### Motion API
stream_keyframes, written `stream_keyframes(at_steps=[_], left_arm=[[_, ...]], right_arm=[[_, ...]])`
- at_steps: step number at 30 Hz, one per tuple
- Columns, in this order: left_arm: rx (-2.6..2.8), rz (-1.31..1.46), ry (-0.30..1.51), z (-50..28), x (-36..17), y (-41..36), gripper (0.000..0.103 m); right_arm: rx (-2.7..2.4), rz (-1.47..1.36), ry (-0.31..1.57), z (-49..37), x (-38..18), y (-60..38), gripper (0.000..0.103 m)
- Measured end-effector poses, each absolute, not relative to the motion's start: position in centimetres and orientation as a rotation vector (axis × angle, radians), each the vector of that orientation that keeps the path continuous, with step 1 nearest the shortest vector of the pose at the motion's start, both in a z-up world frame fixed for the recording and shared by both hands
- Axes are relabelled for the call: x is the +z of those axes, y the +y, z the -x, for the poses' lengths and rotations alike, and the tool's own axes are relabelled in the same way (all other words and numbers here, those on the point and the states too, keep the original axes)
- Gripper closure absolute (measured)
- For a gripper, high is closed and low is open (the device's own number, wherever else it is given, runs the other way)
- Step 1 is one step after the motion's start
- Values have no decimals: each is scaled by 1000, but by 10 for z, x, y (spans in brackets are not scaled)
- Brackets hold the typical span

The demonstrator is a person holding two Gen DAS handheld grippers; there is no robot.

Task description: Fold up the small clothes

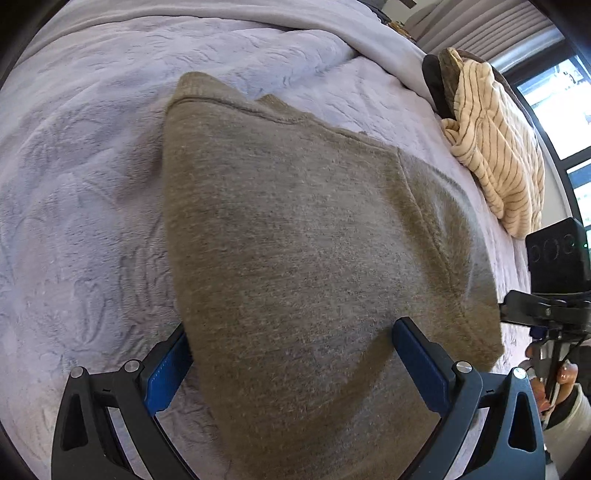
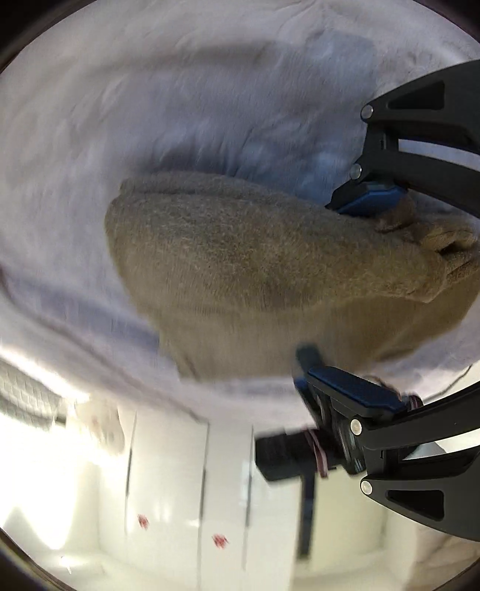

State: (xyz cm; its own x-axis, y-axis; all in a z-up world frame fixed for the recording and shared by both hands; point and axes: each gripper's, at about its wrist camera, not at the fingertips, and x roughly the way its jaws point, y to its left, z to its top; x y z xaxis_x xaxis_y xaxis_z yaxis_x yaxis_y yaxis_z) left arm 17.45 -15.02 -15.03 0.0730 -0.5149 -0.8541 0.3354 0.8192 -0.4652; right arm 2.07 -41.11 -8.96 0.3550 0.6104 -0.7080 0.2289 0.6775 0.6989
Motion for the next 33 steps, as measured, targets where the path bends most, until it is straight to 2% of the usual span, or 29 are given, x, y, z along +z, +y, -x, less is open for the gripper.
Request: stream_keyframes(at_steps=[3,7,14,15,16,17,18,20,22,28,33], left_arm=[[-646,150,1356,-175,-153,-156,1],[-642,164,1348,-178,-158,-161,1],[-654,194,1340,-181,-161,-162,2],[-648,198,1332,-180,-159,-161,13],[-646,203,1324,-179,-156,-158,18],[-648,210,1315,-178,-153,-155,32],[-653,216,1308,-178,-150,-151,45],[-678,238,1297,-177,-142,-143,55],[-709,253,1288,-175,-131,-138,58],[-768,246,1260,-154,-89,-128,58],[-800,287,1309,-129,-69,-102,58]], right_arm=[[214,-788,1267,-17,-100,-423,25],[203,-881,1256,-11,-118,-440,26],[294,-949,1235,-35,-136,-410,26],[281,-945,1244,-37,-138,-405,34],[260,-939,1256,-39,-141,-401,42],[246,-945,1266,-38,-142,-398,61],[251,-978,1252,-36,-142,-399,67],[282,-1057,1203,-29,-136,-398,70],[305,-1099,1177,-24,-128,-393,70],[357,-1183,1130,-9,-97,-365,70],[372,-1200,1143,9,-76,-338,70]])
